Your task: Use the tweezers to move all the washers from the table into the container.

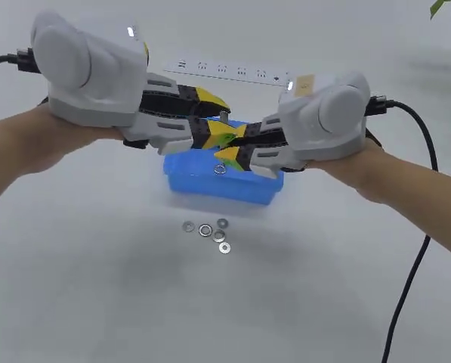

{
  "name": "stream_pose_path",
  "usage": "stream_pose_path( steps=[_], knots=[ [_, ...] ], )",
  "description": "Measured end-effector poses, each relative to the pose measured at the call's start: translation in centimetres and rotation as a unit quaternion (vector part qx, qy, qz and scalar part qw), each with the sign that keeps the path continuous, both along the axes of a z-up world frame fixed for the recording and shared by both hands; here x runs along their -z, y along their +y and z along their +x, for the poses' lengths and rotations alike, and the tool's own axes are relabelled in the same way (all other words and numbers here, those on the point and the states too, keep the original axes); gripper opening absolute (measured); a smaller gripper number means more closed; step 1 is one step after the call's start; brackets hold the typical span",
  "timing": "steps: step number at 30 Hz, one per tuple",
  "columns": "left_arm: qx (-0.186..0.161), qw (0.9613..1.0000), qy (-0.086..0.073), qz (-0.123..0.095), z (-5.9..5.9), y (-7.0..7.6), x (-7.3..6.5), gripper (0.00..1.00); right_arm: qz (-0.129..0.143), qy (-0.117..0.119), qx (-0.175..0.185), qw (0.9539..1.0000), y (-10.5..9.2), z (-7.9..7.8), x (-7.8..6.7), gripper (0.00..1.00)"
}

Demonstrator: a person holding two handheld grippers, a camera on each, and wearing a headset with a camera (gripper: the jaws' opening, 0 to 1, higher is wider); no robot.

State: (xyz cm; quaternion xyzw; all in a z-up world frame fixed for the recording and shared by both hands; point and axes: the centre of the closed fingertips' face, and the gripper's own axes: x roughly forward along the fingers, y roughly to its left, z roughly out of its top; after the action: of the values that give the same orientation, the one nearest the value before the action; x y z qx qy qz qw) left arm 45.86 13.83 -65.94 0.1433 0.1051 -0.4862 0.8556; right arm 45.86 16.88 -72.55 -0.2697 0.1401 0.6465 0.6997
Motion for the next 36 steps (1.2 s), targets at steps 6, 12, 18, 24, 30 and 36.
stream_pose_path(
  steps=[6,12,18,24,30,36],
  knots=[
    [0.022,0.9996,-0.002,0.014,-0.7,-0.2,0.2,0.08,0.002,0.002,-0.002,1.0000,0.0,-0.1,0.0,0.08],
    [0.050,0.9967,-0.033,0.055,-1.1,-0.5,0.3,0.06,0.004,-0.001,-0.004,1.0000,0.1,-0.3,0.0,0.09],
    [0.048,0.9963,-0.048,0.052,-0.8,-0.5,-0.1,0.05,0.015,0.005,0.014,0.9998,-0.3,-0.2,-0.5,0.11],
    [0.051,0.9952,-0.058,0.060,-0.7,-0.8,-0.2,0.05,0.015,0.006,0.037,0.9992,-0.6,0.0,-1.1,0.17],
    [0.051,0.9946,-0.067,0.060,-1.0,-0.6,-0.7,0.05,0.010,0.010,0.058,0.9982,-1.1,0.0,-1.8,0.23],
    [0.049,0.9940,-0.077,0.061,-0.7,-0.2,-0.8,0.05,0.003,0.013,0.079,0.9968,-1.6,-0.4,-2.2,0.29]
  ],
)
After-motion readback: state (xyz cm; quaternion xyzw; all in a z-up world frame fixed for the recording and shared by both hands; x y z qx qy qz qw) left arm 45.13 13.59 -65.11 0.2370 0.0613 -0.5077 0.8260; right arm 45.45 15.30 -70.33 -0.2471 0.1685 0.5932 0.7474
